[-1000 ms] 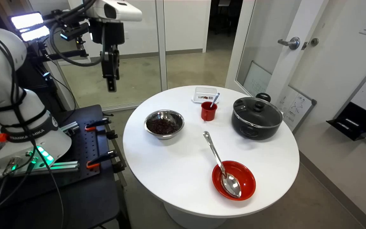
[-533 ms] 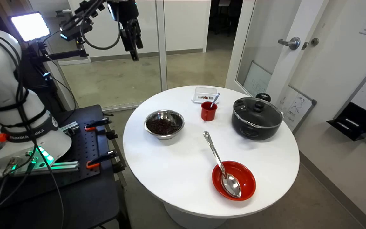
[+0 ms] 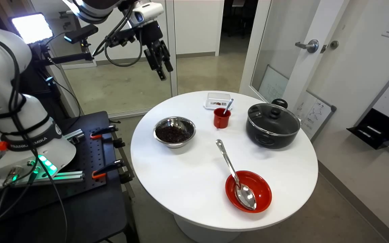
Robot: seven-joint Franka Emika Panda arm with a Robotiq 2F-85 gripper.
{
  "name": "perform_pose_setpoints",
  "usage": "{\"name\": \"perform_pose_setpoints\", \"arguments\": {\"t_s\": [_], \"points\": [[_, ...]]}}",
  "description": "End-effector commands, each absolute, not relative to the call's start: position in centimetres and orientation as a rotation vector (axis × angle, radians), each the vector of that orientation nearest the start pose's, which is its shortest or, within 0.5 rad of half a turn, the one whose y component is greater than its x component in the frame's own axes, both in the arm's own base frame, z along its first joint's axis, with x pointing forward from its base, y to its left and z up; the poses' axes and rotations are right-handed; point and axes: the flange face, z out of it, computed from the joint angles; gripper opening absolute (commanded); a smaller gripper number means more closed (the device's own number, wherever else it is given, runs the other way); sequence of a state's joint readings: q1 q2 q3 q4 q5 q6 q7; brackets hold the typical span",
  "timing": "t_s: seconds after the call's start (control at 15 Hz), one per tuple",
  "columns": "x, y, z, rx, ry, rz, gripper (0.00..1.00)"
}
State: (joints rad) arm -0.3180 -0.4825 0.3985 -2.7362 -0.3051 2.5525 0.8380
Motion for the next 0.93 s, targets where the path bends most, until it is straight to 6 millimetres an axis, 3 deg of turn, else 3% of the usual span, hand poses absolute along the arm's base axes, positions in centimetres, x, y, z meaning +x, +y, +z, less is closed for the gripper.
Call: {"name": "perform_pose_setpoints", "arguments": {"t_s": [0.0, 0.27, 0.33, 0.87], "points": [[40.7, 5.0, 35.7, -3.369, 0.852, -0.773, 1.0], [42.3, 7.7, 34.1, -3.586, 0.619, -0.944, 1.0], [40.7, 7.0, 34.1, -3.532, 0.673, -0.878, 1.0], [41.4, 6.1, 33.7, -3.551, 0.696, -0.915, 1.0]]}}
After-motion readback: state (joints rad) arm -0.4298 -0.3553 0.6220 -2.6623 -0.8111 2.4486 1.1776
